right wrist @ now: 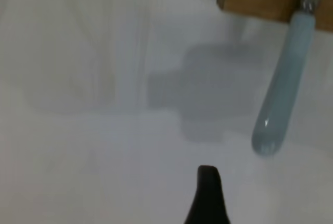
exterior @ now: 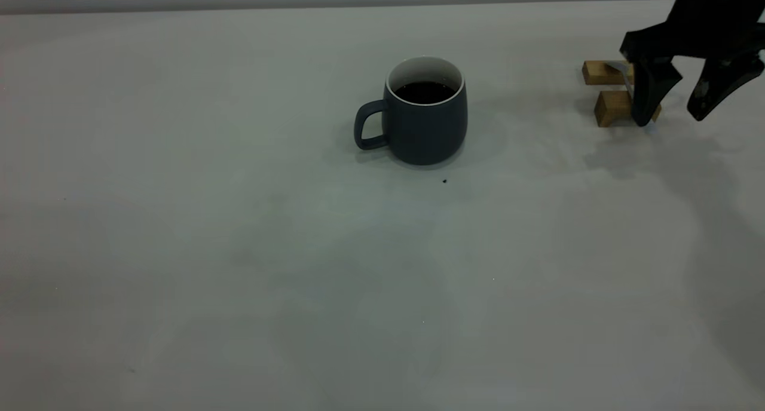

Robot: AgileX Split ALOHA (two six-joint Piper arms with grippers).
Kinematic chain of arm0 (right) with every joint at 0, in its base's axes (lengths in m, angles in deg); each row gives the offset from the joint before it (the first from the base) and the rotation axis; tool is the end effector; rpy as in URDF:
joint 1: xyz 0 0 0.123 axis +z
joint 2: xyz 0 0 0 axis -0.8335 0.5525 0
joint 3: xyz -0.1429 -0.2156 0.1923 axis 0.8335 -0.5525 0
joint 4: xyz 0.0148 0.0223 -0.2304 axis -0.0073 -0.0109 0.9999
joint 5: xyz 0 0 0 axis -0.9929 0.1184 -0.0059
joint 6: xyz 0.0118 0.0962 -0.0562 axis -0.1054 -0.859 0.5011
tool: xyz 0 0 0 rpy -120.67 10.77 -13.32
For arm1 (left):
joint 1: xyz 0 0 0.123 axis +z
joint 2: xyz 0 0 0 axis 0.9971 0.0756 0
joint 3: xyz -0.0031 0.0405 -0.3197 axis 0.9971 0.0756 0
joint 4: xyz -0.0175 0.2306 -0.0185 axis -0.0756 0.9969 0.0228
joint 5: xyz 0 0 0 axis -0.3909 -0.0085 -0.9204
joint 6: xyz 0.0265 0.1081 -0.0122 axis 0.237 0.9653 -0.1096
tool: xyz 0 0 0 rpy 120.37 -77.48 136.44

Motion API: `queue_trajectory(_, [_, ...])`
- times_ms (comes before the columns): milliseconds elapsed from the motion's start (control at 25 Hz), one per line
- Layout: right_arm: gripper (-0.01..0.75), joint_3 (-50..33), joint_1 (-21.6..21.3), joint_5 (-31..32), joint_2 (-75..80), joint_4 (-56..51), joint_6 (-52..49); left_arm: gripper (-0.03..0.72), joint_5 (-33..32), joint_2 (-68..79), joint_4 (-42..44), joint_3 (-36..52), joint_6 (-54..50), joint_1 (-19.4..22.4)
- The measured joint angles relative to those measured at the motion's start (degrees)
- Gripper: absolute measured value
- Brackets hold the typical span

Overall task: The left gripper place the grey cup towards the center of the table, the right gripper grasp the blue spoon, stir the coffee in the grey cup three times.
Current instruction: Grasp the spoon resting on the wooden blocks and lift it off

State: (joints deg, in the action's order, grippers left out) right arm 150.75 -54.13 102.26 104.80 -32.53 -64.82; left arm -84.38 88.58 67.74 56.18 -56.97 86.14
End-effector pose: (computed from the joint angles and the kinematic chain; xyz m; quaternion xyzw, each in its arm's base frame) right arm 0.4429 0.0257 0.0715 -0.0918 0.9946 0.0327 0.0352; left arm -0.0463 0.0009 0.2468 -0.0041 0.8695 0.0083 0.4938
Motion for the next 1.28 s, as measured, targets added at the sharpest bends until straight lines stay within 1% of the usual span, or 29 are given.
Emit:
queue_trajectory(120, [0.660, 3.01, 0.00, 0.64, 2.51, 0.98, 0.00, 0.297, 0.00, 0.00, 0.00, 0.00, 0.00, 0.00])
queue_trajectory(400, [0.659, 5.95, 0.00, 0.63, 6.06, 1.17, 0.04, 0.297, 0.00, 0.00, 0.00, 0.00, 0.00, 0.00])
queue_trajectory(600, [0.635, 6.34, 0.00, -1.35, 7.62, 1.50, 0.04, 0.297, 0.00, 0.00, 0.00, 0.00, 0.00, 0.00])
queue_trajectory(680, [0.592, 6.34, 0.00, -1.98, 7.69, 1.99, 0.04, 0.297, 0.00, 0.00, 0.00, 0.00, 0.00, 0.00])
queue_trajectory(760, [0.526, 6.34, 0.00, -2.70, 7.69, 2.38, 0.04, 0.297, 0.00, 0.00, 0.00, 0.00, 0.00, 0.00])
queue_trajectory(880, [0.380, 6.34, 0.00, -2.81, 7.69, 2.42, 0.04, 0.297, 0.00, 0.00, 0.00, 0.00, 0.00, 0.00])
queue_trajectory(1000, [0.190, 6.34, 0.00, -2.62, 7.69, 1.91, 0.04, 0.297, 0.00, 0.00, 0.00, 0.00, 0.00, 0.00])
queue_trajectory(1040, [0.146, 6.34, 0.00, -2.35, 7.69, 1.71, 0.04, 0.297, 0.00, 0.00, 0.00, 0.00, 0.00, 0.00])
queue_trajectory(1160, [0.140, 6.34, 0.00, -0.39, 7.02, -0.13, 0.04, 0.297, 0.00, 0.00, 0.00, 0.00, 0.00, 0.00])
queue_trajectory(1280, [0.141, 6.34, 0.00, 3.96, 4.66, -4.32, 0.04, 0.297, 0.00, 0.00, 0.00, 0.00, 0.00, 0.00])
